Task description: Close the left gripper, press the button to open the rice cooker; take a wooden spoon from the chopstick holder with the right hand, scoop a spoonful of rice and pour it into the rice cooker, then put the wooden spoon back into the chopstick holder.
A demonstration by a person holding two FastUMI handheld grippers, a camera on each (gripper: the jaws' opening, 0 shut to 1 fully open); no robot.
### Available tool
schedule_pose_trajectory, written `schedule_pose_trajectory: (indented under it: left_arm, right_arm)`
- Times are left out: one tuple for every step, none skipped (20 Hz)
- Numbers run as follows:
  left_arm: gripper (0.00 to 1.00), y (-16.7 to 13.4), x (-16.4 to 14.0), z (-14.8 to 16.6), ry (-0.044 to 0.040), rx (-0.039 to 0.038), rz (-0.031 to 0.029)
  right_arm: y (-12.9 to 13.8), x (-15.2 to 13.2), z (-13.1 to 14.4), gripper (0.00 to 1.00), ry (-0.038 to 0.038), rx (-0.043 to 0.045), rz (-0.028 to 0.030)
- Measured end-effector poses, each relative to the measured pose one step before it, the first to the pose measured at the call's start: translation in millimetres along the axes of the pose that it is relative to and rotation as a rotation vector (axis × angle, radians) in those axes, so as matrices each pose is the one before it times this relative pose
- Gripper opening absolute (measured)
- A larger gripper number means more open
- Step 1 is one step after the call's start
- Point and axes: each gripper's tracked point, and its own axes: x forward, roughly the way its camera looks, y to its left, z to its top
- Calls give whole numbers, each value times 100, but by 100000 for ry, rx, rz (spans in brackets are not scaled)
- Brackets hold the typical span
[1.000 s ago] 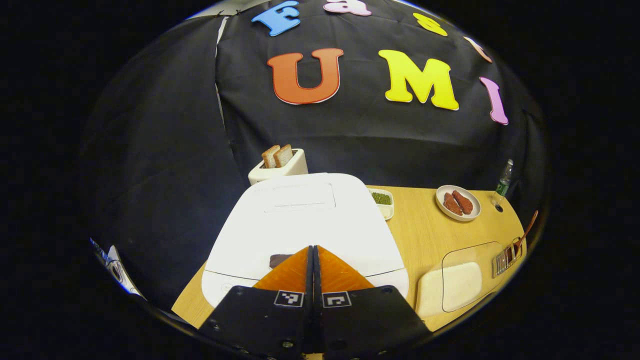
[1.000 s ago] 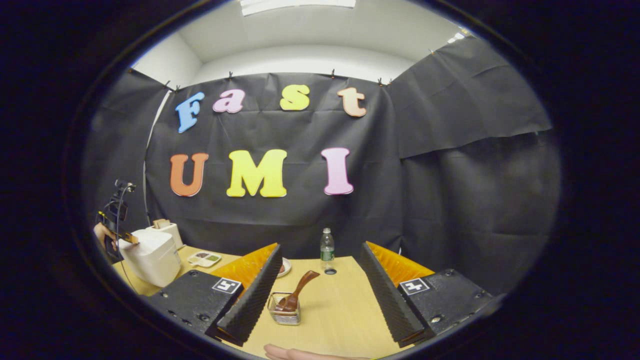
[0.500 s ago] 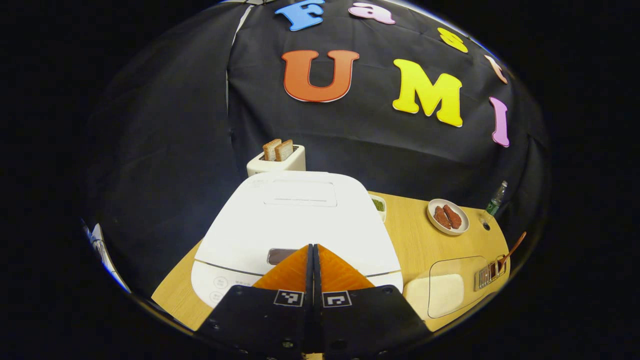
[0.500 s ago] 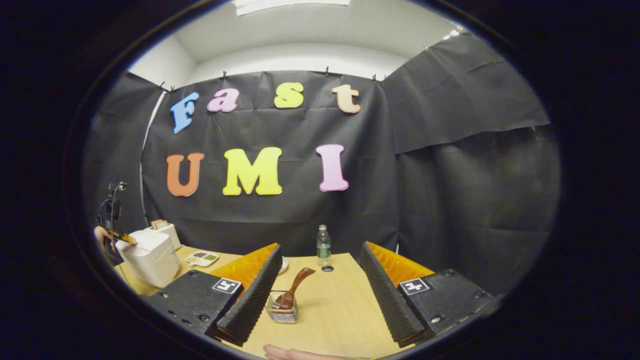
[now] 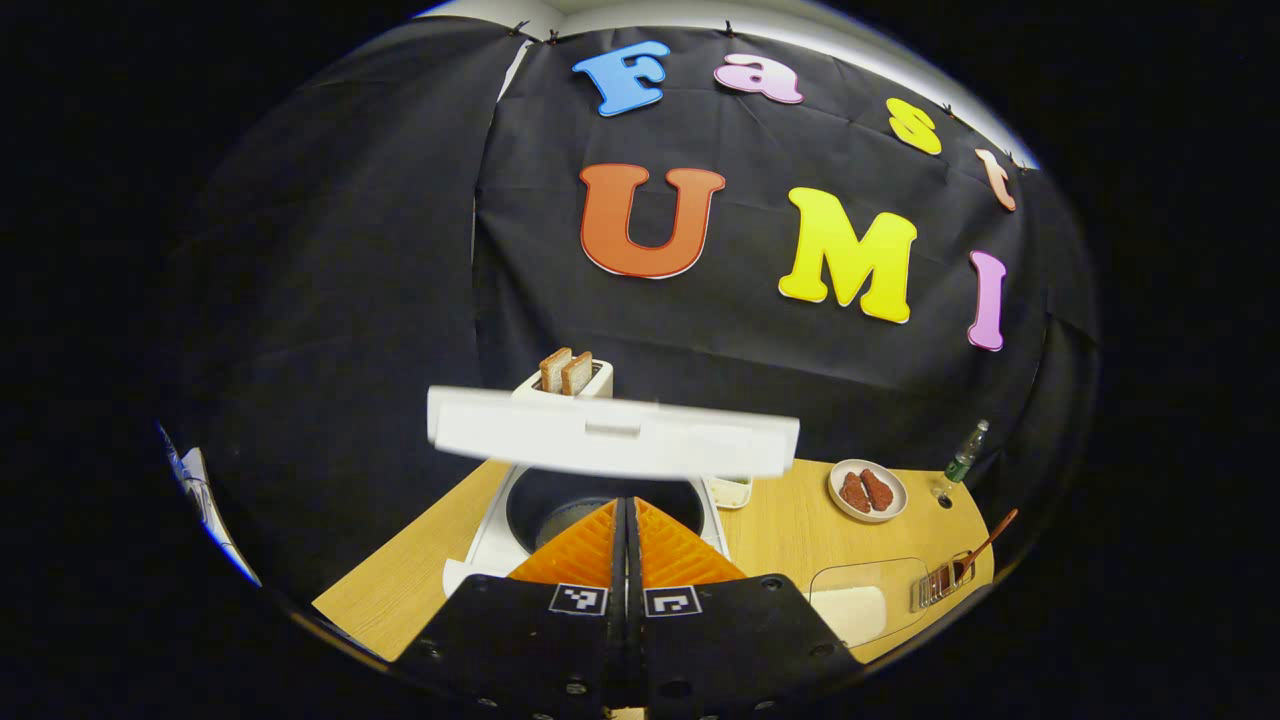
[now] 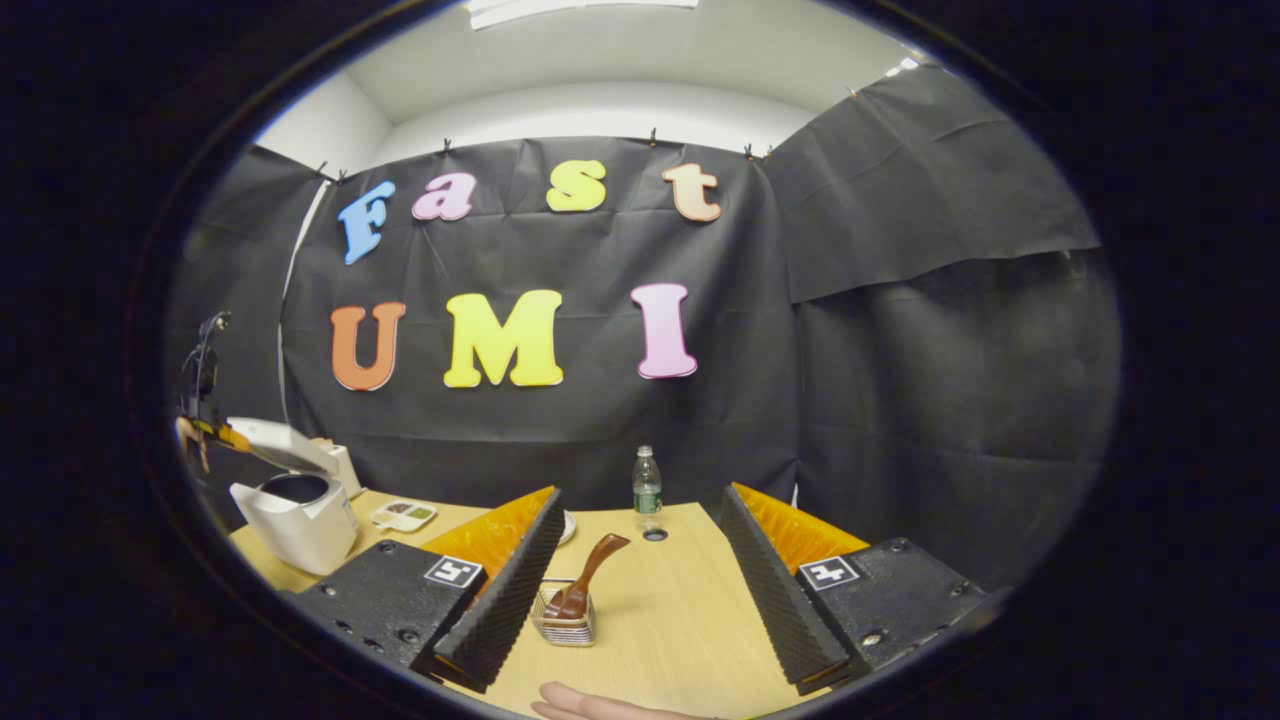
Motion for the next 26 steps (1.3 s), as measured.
schedule_pose_trajectory:
  left_arm:
    - [0, -245, -564, 11, -1708, 1601, -219]
    - [0, -280, -582, 142, -2197, 2246, -24]
    - [0, -195, -643, 165, -2354, 1355, 411]
    - [0, -457, -410, 190, -2484, 297, -1079]
    - [6, -852, -1686, -76, -2319, 447, -1858]
    - [23, -442, -1034, 337, -2290, 314, -550]
    - [26, -288, -1102, 619, -3679, 1143, -107]
    - [35, -565, -1055, 479, -3903, 1423, -647]
    - [36, -374, -809, 364, -2382, 849, 94]
    - [38, -539, -979, 267, -2123, 437, -1364]
    - [46, -1030, -1081, 324, -2020, 676, -2255]
    - [65, -482, -910, 264, -2003, 601, -804]
    - [77, -6, -826, 252, -1348, 1434, 1406]
    - [96, 316, -723, -13, -1504, 1473, 2745]
    - [97, 129, -1000, 287, -1691, 767, 1915]
    - [97, -362, -1032, 330, -1508, -502, 244]
    - [97, -410, -917, 328, -1311, -1016, -1107]
    - [97, -638, -801, 147, -918, -1235, -1396]
    - [96, -358, -747, 36, -646, -508, -585]
    - [97, -36, -841, -159, -438, -292, -93]
    - [97, -226, -581, -78, -1041, -355, -257]
    - [96, -489, -711, 80, -983, -148, -1430]
    - [96, -638, -554, -216, -695, 329, -1872]
    - [96, -329, -242, -482, -38, 248, -744]
    - [96, -20, -236, -430, 754, 426, 427]
    - [96, 127, -204, -463, 1167, 359, 716]
  right_arm:
    - [-117, 227, -197, 100, -143, -88, -700]
    - [-87, 360, -106, 100, -390, 460, -507]
    - [66, 383, -319, 100, 544, 744, 109]
    - [87, 366, -757, 100, 1366, 973, 109]
    - [147, 439, -600, 100, 1828, 884, 378]
    - [198, 469, -657, 100, 2003, 670, 510]
    - [194, 465, -535, 100, 1539, 470, 306]
    - [124, 517, -364, 100, 889, 221, 19]
    - [39, 494, -381, 100, 701, 189, -329]
    - [192, 491, -460, 100, 482, 325, 27]
    - [293, 510, -438, 100, 835, 233, 326]
    - [301, 530, -592, 100, 1044, 109, 375]
    - [289, 545, -344, 100, 539, 320, 116]
    - [-64, 600, -236, 100, 404, 282, -1174]
    - [103, 660, -261, 100, 299, 340, -290]
    - [440, 507, -312, 100, 108, 193, 702]
    - [191, 600, -198, 100, 274, 468, 385]
    - [56, 677, -398, 100, 441, 1025, 227]
    - [113, 761, -470, 100, 1256, 1458, 339]
    - [265, 792, -876, 100, 2064, 934, 982]
    - [284, 864, -884, 100, 2308, 738, 1306]
    - [49, 978, -922, 100, 2282, 841, 742]
    - [-27, 1032, -814, 100, 1972, 1102, 276]
    - [-84, 1138, -755, 100, 1975, 1441, 176]
    - [2, 1122, -760, 99, 2173, 1620, 215]
    - [823, 1100, -497, 97, 634, 1880, 3464]
